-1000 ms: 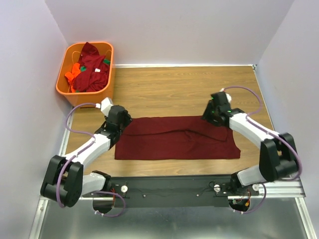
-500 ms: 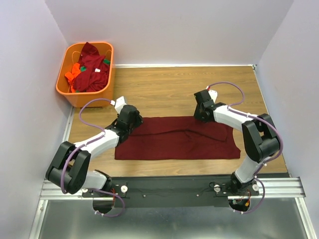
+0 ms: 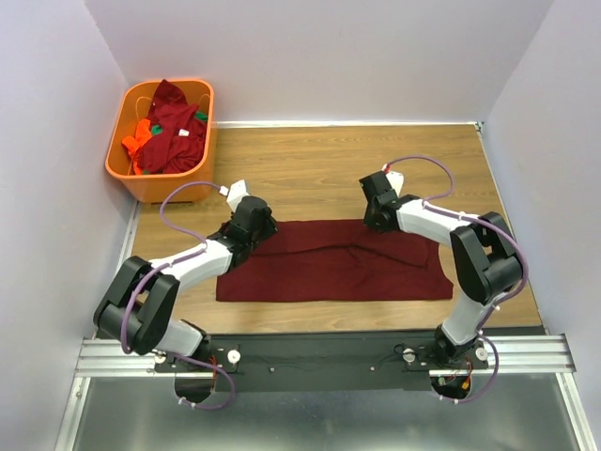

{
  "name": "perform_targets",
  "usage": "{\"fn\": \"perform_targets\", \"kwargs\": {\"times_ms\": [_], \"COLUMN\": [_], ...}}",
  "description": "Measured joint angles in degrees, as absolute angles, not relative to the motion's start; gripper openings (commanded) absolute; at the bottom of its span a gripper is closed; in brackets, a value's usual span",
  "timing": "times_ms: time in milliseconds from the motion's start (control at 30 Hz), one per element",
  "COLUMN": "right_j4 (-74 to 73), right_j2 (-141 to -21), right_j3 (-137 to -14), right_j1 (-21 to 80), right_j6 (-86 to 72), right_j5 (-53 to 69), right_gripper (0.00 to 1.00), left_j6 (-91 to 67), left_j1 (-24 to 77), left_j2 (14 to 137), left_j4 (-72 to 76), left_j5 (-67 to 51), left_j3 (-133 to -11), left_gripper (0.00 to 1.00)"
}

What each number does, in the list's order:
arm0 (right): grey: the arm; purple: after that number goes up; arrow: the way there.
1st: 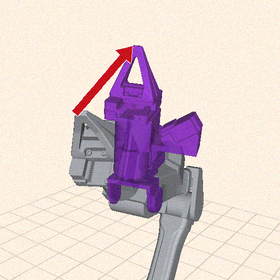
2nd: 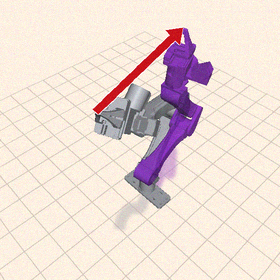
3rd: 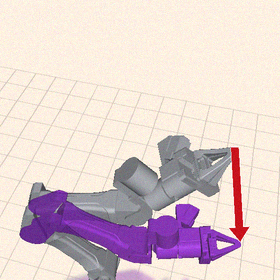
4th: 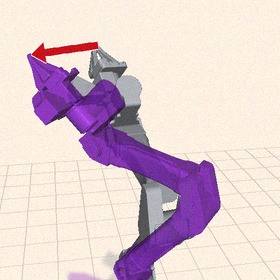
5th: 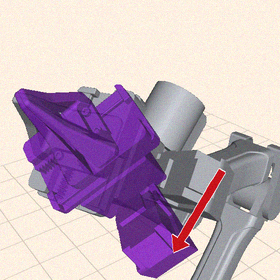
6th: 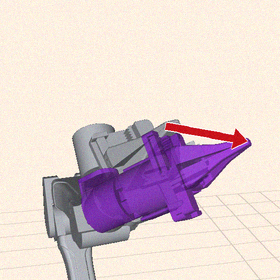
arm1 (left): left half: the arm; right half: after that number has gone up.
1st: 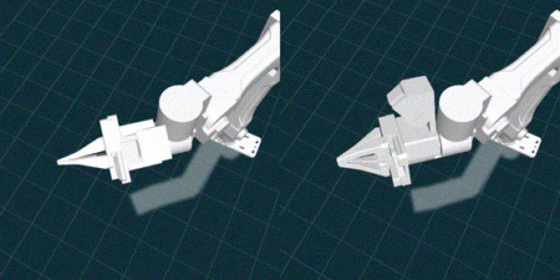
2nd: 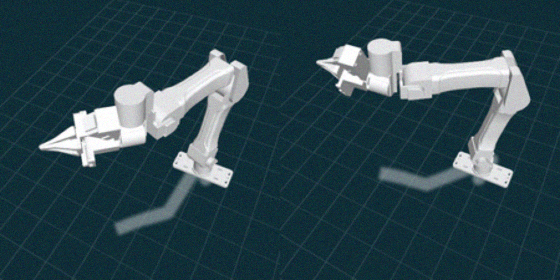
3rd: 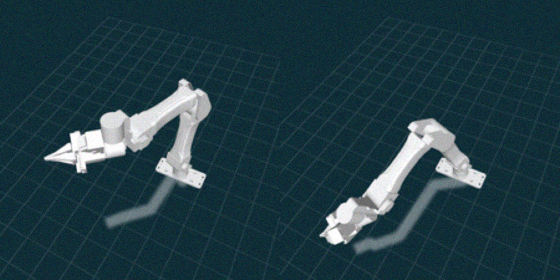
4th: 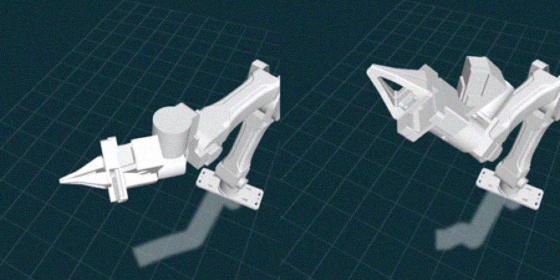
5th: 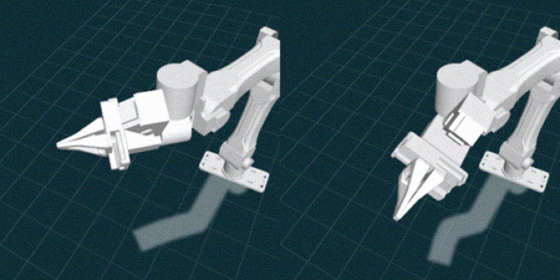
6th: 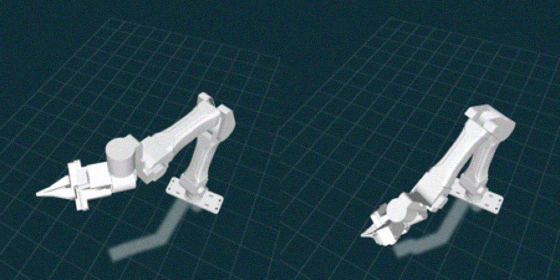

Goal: Fold and stack the t-shirts
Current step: Fold the tshirt

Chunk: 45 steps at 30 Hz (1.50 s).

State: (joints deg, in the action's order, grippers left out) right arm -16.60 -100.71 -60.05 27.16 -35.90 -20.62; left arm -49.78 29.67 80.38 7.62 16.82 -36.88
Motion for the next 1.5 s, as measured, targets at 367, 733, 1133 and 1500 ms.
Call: {"fn": "perform_targets", "kwargs": {"times_ms": [367, 733, 1133, 1500], "right_j4": [-16.3, -15.9, -10.5, -6.9], "right_j2": [-87.9, -71.8, -64.6, -59.5], "right_j3": [-52.8, -40.1, -27.8, -25.7], "right_j1": [27.6, 31.2, 37.3, 38.6], "right_j6": [-37.0, -41.6, -49.7, -50.8], "right_j5": [-18.9, -13.8, -10.8, -10.5], "right_gripper": [0.02, 0.02, 0.1, 0.42], "left_j6": [-46.3, -42.2, -38.3, -34.3], "left_j1": [35.3, 41.6, 45.7, 50.4], "left_j2": [88.2, 93.6, 98.7, 100.0], "left_j4": [9.7, 13.2, 15.4, 16.7], "left_j5": [13.3, 8.6, 4.4, 0.9], "left_j3": [-42.5, -47.9, -52.0, -56.6], "left_gripper": [0.44, 0.43, 0.43, 0.43]}}
